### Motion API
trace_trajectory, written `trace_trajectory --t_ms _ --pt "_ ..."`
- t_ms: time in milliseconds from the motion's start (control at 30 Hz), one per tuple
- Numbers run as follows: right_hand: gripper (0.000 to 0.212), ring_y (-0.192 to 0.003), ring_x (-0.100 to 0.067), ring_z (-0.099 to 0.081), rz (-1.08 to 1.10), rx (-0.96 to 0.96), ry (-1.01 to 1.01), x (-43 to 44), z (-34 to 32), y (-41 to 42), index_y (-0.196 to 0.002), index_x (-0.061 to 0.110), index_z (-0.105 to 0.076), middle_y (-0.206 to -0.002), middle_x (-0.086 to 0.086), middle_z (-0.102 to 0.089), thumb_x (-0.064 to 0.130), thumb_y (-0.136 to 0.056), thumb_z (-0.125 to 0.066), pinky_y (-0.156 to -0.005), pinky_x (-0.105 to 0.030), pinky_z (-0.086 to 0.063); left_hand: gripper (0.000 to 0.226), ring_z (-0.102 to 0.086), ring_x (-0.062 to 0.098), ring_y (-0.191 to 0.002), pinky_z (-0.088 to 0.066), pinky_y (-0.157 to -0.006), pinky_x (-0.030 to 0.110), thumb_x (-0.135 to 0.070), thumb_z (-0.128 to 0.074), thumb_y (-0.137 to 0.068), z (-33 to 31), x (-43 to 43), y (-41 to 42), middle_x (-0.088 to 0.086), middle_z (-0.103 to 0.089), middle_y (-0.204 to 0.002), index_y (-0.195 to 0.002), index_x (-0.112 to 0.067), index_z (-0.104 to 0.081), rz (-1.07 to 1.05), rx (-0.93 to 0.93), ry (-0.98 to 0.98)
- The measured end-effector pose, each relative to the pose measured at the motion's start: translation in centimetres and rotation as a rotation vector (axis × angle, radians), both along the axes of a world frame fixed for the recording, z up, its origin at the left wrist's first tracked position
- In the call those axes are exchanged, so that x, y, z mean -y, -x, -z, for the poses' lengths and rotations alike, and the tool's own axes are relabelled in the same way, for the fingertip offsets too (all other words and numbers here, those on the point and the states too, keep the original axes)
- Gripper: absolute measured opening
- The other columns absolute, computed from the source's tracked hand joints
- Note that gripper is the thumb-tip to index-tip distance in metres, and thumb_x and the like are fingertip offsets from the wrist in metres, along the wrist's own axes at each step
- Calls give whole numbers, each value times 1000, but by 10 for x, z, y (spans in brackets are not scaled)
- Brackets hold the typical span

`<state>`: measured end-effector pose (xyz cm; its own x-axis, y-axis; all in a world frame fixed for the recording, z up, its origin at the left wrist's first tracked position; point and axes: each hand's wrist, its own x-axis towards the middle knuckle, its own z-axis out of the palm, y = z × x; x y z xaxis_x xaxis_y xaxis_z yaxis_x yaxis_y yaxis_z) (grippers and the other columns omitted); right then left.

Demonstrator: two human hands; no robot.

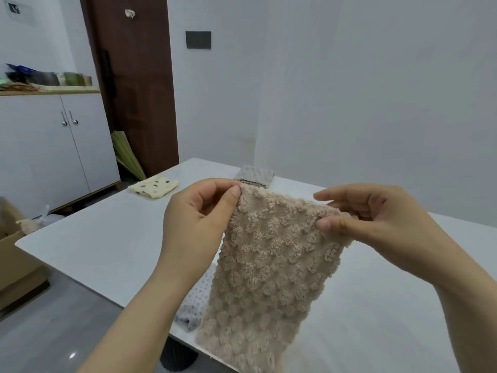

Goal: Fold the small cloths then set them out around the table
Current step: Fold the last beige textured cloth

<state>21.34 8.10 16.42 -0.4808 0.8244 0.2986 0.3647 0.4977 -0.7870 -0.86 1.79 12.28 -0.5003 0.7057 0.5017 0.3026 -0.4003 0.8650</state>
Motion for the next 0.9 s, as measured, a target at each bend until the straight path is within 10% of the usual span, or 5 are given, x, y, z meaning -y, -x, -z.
trace_trajectory --t_ms 233,367,600,900 --pt "41 -107 25 -47 11 161 -267 13 1 13 -102 44 -67 -107 37 -63 62 -65 -65 -85 2 -37 13 -66 8 -72 -54 -66 23 -16 -66 -85 -1 2 -19 -8 -73 -77 -83 -25 -75 96 -112 14" --pt "30 -111 7 -56 -68 141 -303 10 8 23 -107 38 -68 -109 26 -67 49 -79 -68 -93 -15 -44 12 -67 11 -72 -54 -65 28 -15 -65 -86 0 4 -27 -6 -73 -76 -85 -22 -75 137 -132 12" --pt "6 -72 -14 -64 -105 -7 -233 9 12 25 -79 24 -70 -77 8 -69 24 -85 -70 -64 -25 -50 11 -69 12 -76 -55 -66 25 -27 -73 -79 6 9 -28 -2 -72 -81 -88 -21 -70 221 -37 70" --pt "3 -75 -9 -66 -84 9 -231 8 15 25 -84 26 -72 -78 7 -71 29 -84 -70 -69 -29 -53 14 -65 18 -64 -52 -59 19 -9 -80 -69 29 17 -21 2 -70 -68 -70 -16 -68 175 -4 189"
